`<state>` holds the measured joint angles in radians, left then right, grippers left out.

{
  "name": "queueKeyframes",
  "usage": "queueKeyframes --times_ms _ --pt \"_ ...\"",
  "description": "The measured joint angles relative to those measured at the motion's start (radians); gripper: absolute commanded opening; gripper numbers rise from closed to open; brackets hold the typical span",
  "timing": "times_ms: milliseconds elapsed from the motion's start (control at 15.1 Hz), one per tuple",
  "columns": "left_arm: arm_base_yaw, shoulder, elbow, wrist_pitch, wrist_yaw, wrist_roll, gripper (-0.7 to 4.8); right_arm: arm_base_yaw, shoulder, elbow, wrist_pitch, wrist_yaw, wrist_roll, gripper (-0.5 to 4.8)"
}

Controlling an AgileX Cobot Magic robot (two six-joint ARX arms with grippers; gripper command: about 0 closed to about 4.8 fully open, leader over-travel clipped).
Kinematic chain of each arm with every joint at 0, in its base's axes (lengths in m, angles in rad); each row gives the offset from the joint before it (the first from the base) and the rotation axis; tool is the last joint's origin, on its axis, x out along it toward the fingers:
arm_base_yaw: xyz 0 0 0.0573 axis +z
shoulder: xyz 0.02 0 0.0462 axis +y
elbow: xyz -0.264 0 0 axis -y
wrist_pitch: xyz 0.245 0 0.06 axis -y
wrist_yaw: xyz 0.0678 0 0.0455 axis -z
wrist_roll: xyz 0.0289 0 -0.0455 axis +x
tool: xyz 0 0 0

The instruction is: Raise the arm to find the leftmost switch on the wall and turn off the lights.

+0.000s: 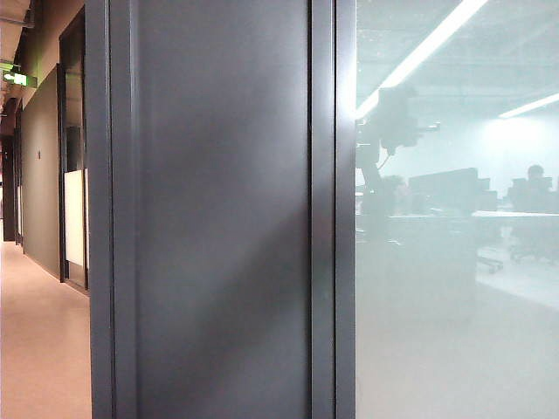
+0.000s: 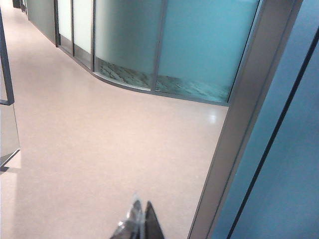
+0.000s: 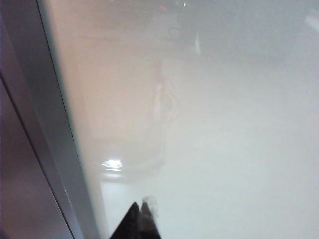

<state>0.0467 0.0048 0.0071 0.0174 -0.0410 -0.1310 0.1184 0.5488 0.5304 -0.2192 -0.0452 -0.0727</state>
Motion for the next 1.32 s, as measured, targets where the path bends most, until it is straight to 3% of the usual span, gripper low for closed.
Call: queueKeyframes --times_ms 198,1321 --pt "0.000 0.000 0.000 0.000 0.041 0.000 -0.05 0.000 0.000 0.000 0.000 0.000 0.000 -0.01" --pt "0.000 0.000 0.000 0.000 0.042 0.000 -0.05 0.000 0.000 0.000 0.000 0.000 0.000 -0.01"
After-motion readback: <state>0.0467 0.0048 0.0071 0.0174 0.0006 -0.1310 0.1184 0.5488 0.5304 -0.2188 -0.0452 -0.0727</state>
